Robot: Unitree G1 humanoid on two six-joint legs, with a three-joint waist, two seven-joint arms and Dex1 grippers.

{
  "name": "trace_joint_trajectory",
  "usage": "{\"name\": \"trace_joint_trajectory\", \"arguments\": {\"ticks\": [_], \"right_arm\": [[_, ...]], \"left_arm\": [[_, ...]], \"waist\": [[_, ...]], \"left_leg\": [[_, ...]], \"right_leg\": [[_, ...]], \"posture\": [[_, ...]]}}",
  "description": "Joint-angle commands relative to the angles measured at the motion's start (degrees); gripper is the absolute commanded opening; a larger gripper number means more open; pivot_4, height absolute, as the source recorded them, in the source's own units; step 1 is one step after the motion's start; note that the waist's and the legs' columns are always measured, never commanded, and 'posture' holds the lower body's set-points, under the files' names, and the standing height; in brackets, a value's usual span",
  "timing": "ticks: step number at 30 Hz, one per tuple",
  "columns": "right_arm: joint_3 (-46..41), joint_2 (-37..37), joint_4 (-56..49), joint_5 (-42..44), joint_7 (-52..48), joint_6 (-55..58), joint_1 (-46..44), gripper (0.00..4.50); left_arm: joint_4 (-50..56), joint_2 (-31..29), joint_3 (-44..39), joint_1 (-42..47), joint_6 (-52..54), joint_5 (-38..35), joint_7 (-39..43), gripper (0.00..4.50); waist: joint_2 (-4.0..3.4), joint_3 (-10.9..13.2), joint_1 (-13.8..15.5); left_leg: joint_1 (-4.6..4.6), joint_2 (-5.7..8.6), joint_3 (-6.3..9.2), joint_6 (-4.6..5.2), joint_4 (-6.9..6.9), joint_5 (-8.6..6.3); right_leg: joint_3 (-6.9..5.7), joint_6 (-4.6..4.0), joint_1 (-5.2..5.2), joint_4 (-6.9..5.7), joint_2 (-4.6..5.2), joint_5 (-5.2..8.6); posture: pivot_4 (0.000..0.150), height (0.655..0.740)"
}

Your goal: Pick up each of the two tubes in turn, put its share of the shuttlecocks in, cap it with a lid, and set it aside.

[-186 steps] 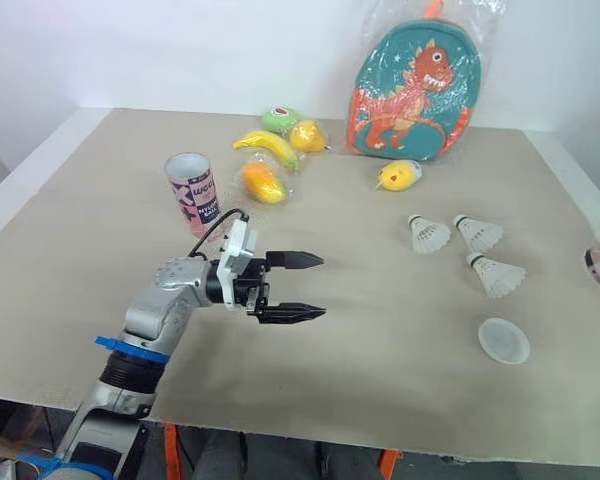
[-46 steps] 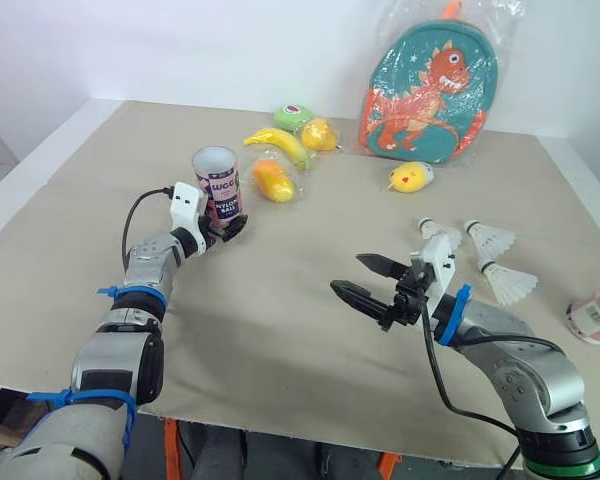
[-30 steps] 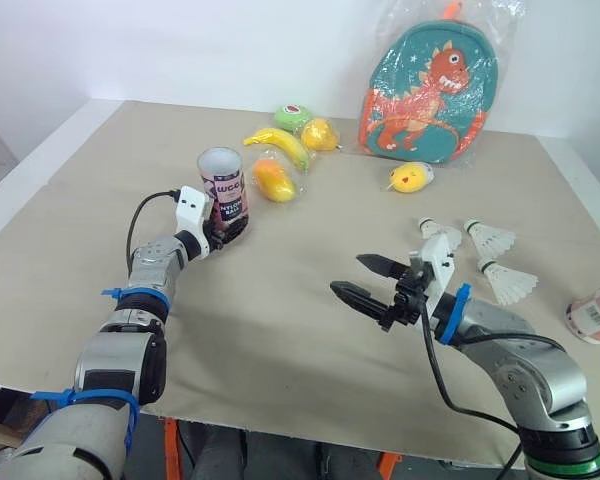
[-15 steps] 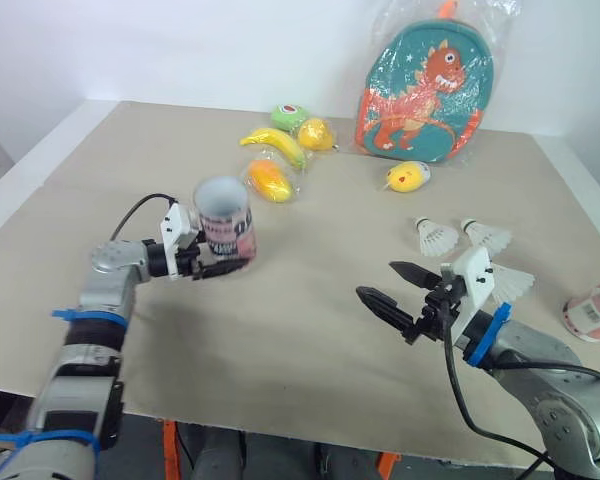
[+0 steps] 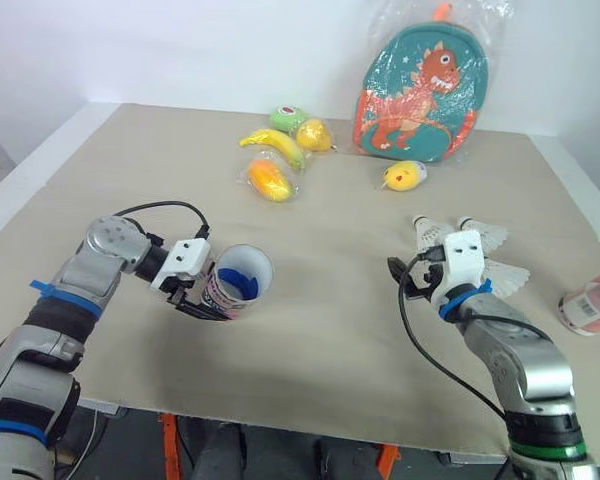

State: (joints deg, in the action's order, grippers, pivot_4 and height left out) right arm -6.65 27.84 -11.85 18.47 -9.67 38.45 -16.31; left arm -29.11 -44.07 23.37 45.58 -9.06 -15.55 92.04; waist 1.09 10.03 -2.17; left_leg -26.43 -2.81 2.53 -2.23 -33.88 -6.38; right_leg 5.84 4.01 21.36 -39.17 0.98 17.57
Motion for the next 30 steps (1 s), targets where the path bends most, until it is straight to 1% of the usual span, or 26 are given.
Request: {"name": "trace_joint_trajectory", "arguments": {"ticks": [1, 4, 8, 10, 11, 12, 13, 14, 15, 17, 18, 19, 21, 22, 26, 29, 30], "right_arm": [[-0.33, 0.38, 3.94, -2.14, -1.75, -3.77, -2.56, 4.50], [-0.31, 0.21, 8.11, -3.49, -3.03, -5.78, -4.60, 4.50], [-0.29, -0.71, 20.25, -5.38, -4.33, -10.04, -11.06, 4.50], [-0.06, -0.91, 25.15, -6.59, -4.71, -12.07, -13.69, 3.98], [-0.08, -1.03, 27.64, -7.11, -4.75, -13.08, -15.04, 3.81], [-0.14, -1.16, 29.62, -7.55, -4.77, -13.99, -16.08, 3.30], [-0.22, -1.42, 31.19, -7.70, -5.06, -14.86, -17.05, 2.96], [-0.23, -1.64, 32.20, -7.85, -5.35, -15.64, -17.69, 2.25], [-0.18, -1.81, 32.80, -8.03, -5.55, -16.24, -18.07, 1.93], [-0.23, -2.15, 33.55, -8.34, -5.77, -16.93, -18.49, 1.02], [-0.31, -2.29, 33.71, -8.40, -5.82, -17.05, -18.54, 0.39], [-0.33, -2.45, 32.82, -8.13, -6.17, -16.20, -18.08, 0.08], [0.00, -2.53, 29.78, -6.86, -8.19, -13.73, -16.62, 0.08], [0.72, -2.21, 26.24, -5.80, -10.36, -12.04, -15.18, 0.08], [2.23, 0.90, 7.71, 0.45, -20.41, -6.91, -9.90, 0.08], [1.92, 5.82, -8.83, 9.02, -30.98, -5.24, -6.30, 0.08], [1.75, 7.25, -12.77, 11.58, -33.61, -4.77, -5.45, 0.08]], "left_arm": [[1.94, -1.45, 4.17, 0.81, 1.38, -1.44, 0.46, 2.98], [2.87, -2.24, 6.06, 1.27, 2.86, -2.45, 0.46, 2.98], [5.03, -3.58, 9.09, 1.89, 6.03, -4.66, 0.46, 2.98], [5.61, -4.19, 10.35, 2.22, 6.23, -4.78, 0.46, 2.96], [5.75, -4.40, 10.93, 2.44, 6.06, -4.69, 0.46, 2.96], [5.85, -4.55, 11.32, 2.61, 6.00, -4.63, 0.46, 2.96], [5.95, -4.58, 11.57, 2.73, 5.83, -4.62, 0.46, 2.96], [6.01, -4.56, 11.67, 2.81, 5.81, -4.64, 0.46, 2.96], [6.06, -4.51, 11.67, 2.84, 5.90, -4.74, 0.46, 2.96], [6.13, -4.39, 11.56, 2.79, 6.12, -5.06, 0.46, 2.96], [6.13, -4.30, 11.47, 2.72, 6.10, -5.16, 0.46, 2.96], [6.27, -4.33, 11.39, 2.52, 6.11, -5.38, 0.46, 2.96], [6.35, -4.38, 11.35, 2.19, 6.03, -5.64, 0.46, 2.96], [6.31, -4.39, 11.38, 2.00, 5.89, -5.65, 0.46, 2.96], [5.77, -4.29, 11.62, 1.44, 5.24, -5.53, 0.46, 2.96], [5.32, -3.76, 11.83, 1.21, 5.08, -5.67, 0.46, 2.96], [5.23, -3.63, 11.93, 1.18, 5.16, -5.86, 0.46, 2.96]], "waist": [[0.00, 0.00, 0.04], [0.00, 0.00, -0.02], [-0.04, 0.02, -0.50], [-0.04, 0.02, -0.54], [-0.04, 0.02, -0.54], [-0.04, 0.02, -0.53], [-0.04, 0.02, -0.52], [-0.05, 0.02, -0.53], [-0.05, 0.02, -0.54], [-0.05, 0.02, -0.54], [-0.05, 0.02, -0.53], [-0.05, 0.02, -0.53], [-0.05, 0.02, -0.53], [-0.05, 0.02, -0.52], [-0.13, 0.03, -0.46], [-0.34, 0.09, -0.36], [-0.34, 0.09, -0.39]], "left_leg": [[-0.01, 0.02, 0.01, 0.01, 0.04, 0.00], [-0.01, 0.04, 0.01, 0.04, 0.13, -0.03], [0.01, 0.04, 0.01, 0.05, 0.18, -0.04], [0.03, 0.04, 0.02, 0.05, 0.18, -0.04], [0.03, 0.03, 0.02, 0.05, 0.18, -0.04], [0.03, 0.03, 0.02, 0.06, 0.18, -0.04], [0.03, 0.04, 0.02, 0.06, 0.18, -0.04], [0.03, 0.04, 0.02, 0.05, 0.19, -0.04], [0.03, 0.04, 0.01, 0.05, 0.19, -0.04], [0.03, 0.04, 0.01, 0.05, 0.20, -0.04], [0.03, 0.04, 0.02, 0.05, 0.21, -0.04], [0.03, 0.04, 0.02, 0.05, 0.21, -0.04], [0.03, 0.04, 0.02, 0.05, 0.21, -0.04], [0.03, 0.04, 0.02, 0.05, 0.21, -0.04], [0.02, 0.04, 0.05, 0.06, 0.26, -0.04], [-0.01, 0.06, 0.05, 0.06, 0.25, -0.04], [0.00, 0.07, 0.05, 0.06, 0.26, -0.04]], "right_leg": [[0.00, -0.03, 0.00, 0.00, 0.01, 0.02], [0.00, -0.08, 0.02, 0.00, 0.02, 0.07], [-0.01, -0.11, 0.04, 0.00, 0.00, 0.08], [-0.01, -0.11, 0.02, 0.00, 0.00, 0.07], [-0.01, -0.11, 0.03, 0.00, 0.00, 0.07], [-0.02, -0.12, 0.03, 0.00, 0.00, 0.07], [-0.02, -0.12, 0.03, 0.00, 0.00, 0.07], [-0.02, -0.12, 0.02, 0.00, 0.00, 0.09], [0.00, -0.12, 0.03, 0.00, 0.00, 0.09], [-0.01, -0.12, 0.03, 0.00, 0.00, 0.09], [-0.01, -0.12, 0.03, 0.00, 0.00, 0.09], [-0.01, -0.12, 0.03, 0.00, 0.00, 0.09], [-0.01, -0.12, 0.03, 0.00, 0.00, 0.09], [-0.01, -0.12, 0.03, 0.00, 0.00, 0.09], [-0.04, -0.16, 0.03, -0.01, 0.00, 0.14], [-0.04, -0.13, 0.03, -0.01, 0.03, 0.15], [-0.05, -0.10, 0.02, -0.01, 0.05, 0.17]], "posture": [[0.150, 0.7400], [0.150, 0.7400], [0.150, 0.7400], [0.150, 0.7400], [0.150, 0.7400], [0.150, 0.7400], [0.150, 0.7400], [0.150, 0.7400], [0.150, 0.7400], [0.150, 0.7400], [0.150, 0.7400], [0.150, 0.7400], [0.150, 0.7400], [0.150, 0.7400], [0.150, 0.7400], [0.150, 0.7400], [0.150, 0.7400]]}}
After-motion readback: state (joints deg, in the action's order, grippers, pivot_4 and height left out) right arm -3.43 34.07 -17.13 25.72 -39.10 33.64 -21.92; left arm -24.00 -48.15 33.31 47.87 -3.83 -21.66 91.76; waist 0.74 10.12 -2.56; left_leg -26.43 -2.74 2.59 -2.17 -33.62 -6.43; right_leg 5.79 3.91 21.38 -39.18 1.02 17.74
